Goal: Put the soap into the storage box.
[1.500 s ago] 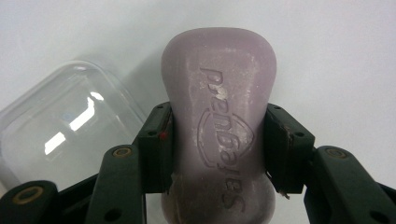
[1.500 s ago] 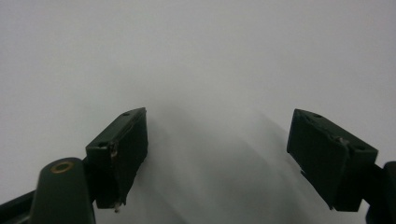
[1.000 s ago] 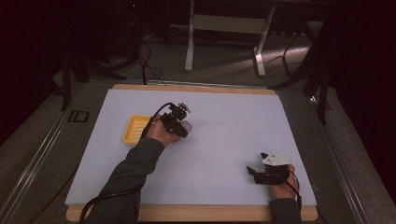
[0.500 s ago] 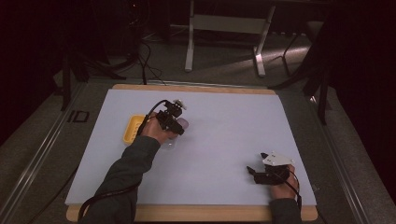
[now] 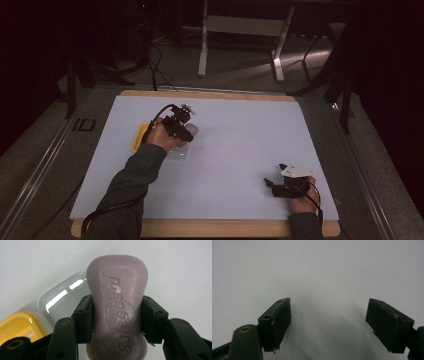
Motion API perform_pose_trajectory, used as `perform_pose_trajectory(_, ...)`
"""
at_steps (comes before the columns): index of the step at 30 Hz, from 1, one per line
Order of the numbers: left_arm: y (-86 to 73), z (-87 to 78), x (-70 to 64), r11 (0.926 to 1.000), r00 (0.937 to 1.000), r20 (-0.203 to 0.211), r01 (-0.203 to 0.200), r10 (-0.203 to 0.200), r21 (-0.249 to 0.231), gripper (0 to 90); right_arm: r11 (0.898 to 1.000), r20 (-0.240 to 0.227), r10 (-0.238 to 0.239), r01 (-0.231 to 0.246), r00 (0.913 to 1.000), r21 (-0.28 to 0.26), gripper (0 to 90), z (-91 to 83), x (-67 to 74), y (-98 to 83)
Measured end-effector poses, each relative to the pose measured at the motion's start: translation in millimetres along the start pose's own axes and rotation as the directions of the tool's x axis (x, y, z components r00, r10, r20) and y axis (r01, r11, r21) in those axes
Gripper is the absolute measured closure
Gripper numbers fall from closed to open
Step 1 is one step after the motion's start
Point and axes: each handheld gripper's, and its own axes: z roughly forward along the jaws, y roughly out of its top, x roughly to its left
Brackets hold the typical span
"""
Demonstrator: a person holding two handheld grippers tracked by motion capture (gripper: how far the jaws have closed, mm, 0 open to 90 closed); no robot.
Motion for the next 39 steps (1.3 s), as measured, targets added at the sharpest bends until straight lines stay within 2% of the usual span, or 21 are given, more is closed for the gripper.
perform_pose_trajectory(39, -13.0, -19.3, 22.3, 0.9987, 0.9983, -0.028, 0.05, -0.05, -0.012, 49.7, 1.0, 0.004, -0.002, 0.002, 1.0, -0.002, 20.1, -0.3, 0.3, -0.1)
